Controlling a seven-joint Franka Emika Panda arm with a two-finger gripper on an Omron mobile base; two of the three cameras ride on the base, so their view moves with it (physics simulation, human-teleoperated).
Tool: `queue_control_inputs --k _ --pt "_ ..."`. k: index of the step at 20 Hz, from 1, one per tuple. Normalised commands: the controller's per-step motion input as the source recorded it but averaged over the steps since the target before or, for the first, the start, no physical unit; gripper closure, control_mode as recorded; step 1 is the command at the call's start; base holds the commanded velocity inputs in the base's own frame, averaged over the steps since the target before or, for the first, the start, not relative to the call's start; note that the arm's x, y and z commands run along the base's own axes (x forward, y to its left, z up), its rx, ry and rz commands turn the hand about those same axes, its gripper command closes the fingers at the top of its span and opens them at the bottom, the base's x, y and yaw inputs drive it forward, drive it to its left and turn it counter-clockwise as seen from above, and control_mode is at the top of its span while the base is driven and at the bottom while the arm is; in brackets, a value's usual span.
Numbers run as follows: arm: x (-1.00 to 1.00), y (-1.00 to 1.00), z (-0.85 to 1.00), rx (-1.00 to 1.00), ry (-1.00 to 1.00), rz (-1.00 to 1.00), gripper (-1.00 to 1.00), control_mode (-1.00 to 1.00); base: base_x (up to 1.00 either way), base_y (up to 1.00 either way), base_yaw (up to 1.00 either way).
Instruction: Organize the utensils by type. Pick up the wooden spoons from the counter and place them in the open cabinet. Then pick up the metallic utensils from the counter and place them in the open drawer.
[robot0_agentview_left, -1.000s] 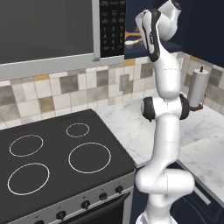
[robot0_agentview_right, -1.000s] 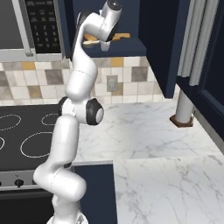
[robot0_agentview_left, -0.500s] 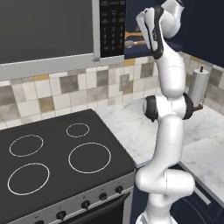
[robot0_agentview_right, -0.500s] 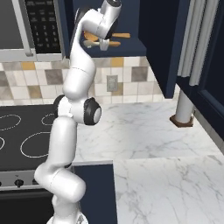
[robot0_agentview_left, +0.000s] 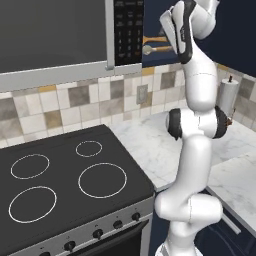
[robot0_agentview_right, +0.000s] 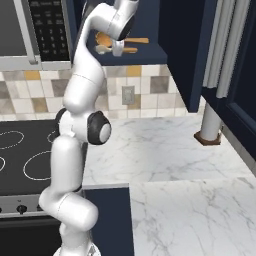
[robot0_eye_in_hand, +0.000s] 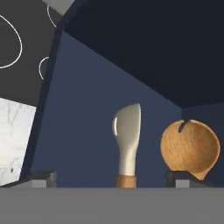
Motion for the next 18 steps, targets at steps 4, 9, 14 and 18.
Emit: queue_control_inputs --k 4,9,14,18 --pt "-0.99 0.01 -0.18 0.0 -0.09 0.0 -1.0 -1.0 0.0 0.0 0.0" --pt "-0.98 0.01 -0.13 0.0 -0.04 -0.08 -1.0 -1.0 0.0 0.0 0.0" --pt "-0.98 0.0 -0.09 0.0 0.0 -0.26 -1.0 -1.0 0.0 0.0 0.0" --pt "-1.0 0.06 -0.27 0.0 0.0 -0.32 -1.0 -1.0 0.0 0.0 0.0"
